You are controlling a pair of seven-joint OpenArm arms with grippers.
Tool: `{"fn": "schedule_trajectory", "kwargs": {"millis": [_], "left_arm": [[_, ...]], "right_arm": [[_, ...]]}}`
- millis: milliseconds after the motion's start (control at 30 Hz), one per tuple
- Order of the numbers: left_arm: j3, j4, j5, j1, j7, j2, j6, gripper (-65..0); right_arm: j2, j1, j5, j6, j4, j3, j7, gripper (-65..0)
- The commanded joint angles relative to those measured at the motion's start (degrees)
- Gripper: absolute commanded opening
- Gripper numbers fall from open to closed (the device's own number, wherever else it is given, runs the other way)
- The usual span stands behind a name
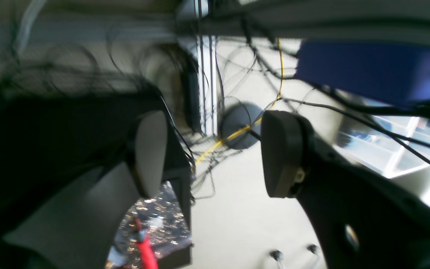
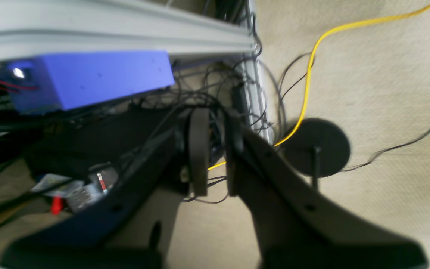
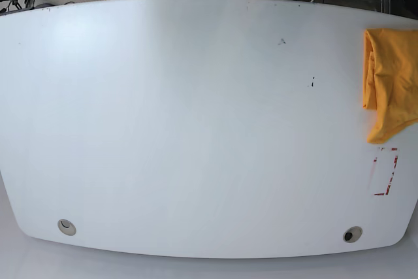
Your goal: Fold the T-shirt properly
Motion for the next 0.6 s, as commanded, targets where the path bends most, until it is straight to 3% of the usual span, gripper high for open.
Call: {"fn": "schedule_trajectory", "kwargs": {"millis": [0,267,367,467,567], "left_arm": [[-0.2,-8.2,2.4,-5.3,-0.1,-0.1,-0.4,-28.5],[-0.2,-27.4,6.6,-17.7,-0.1,-0.2,-0.3,-28.5],[-0.2,-30.3,9.1,-20.5,-0.1,-0.2,4.3,-28.5],[-0.2,-31.3,12.2,-22.3,-0.1,-0.2,10.9,-28.5],[-0.2,-31.4,14.2,-23.2,-0.1,0.0,14.6,-28.5]], "right_arm": [[0.3,1.5,0.2,0.8,-1.8,0.2,0.5,-57.9],[1.8,9.8,-3.2,-5.2,-13.0,-0.5,0.4,-57.9],[2.0,12.6,-6.1,-7.3,-16.9,-0.6,0.5,-57.9],[1.9,15.1,-8.9,-10.3,-19.6,-0.7,0.5,-57.9],[1.7,16.9,-11.2,-12.9,-21.7,-0.7,0.5,-57.9]]}}
